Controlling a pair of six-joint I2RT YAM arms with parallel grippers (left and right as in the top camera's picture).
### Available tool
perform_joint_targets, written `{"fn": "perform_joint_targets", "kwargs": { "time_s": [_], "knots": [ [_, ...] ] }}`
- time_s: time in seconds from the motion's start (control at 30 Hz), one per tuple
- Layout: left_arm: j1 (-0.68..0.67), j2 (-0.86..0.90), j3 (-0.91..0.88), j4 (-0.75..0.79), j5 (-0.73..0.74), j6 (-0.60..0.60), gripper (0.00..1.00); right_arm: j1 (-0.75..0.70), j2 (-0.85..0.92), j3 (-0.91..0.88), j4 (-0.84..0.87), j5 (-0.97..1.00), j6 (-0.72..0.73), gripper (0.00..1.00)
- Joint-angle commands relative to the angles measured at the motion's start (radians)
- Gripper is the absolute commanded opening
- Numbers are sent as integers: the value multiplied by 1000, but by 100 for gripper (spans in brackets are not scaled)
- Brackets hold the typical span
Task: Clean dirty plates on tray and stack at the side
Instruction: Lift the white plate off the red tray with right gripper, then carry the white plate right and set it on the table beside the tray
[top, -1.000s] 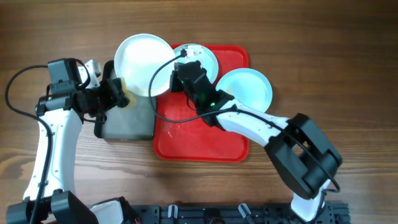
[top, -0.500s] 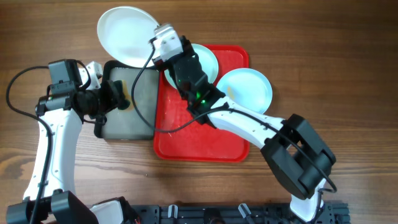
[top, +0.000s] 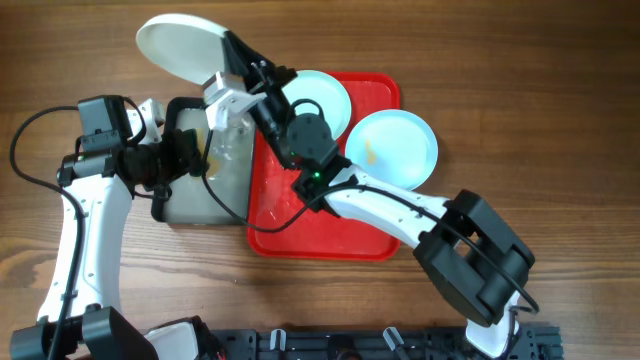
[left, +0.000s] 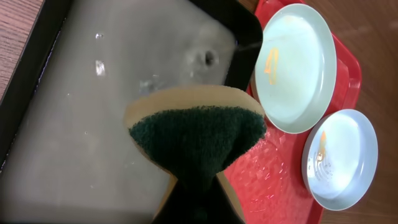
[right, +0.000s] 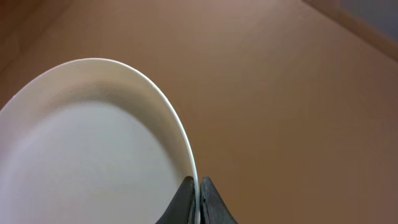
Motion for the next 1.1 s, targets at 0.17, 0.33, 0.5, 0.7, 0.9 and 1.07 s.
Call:
{"fn": "perform_joint_targets", "kwargs": {
  "time_s": [0.17,0.33,0.5,0.7,0.9,1.07],
  "knots": [
    [1,0,13,3,19,24,4,2,9,19,-29,-51,-19,4],
    [1,0,13,3,19,24,4,-3,9,19,-185,10,291,4],
    [1,0,13,3,19,24,4,-55,9,19,-467,25,1038,4],
    [1,0,13,3,19,24,4,-180,-17,19,-491,-209,1349,4],
    [1,0,13,4,18,24,4,-377,-180,19,-816,-368,1364,4],
    [1,0,13,13,-18,24,4,-639,-261,19,-1075,-464,1423,4]
  ]
}}
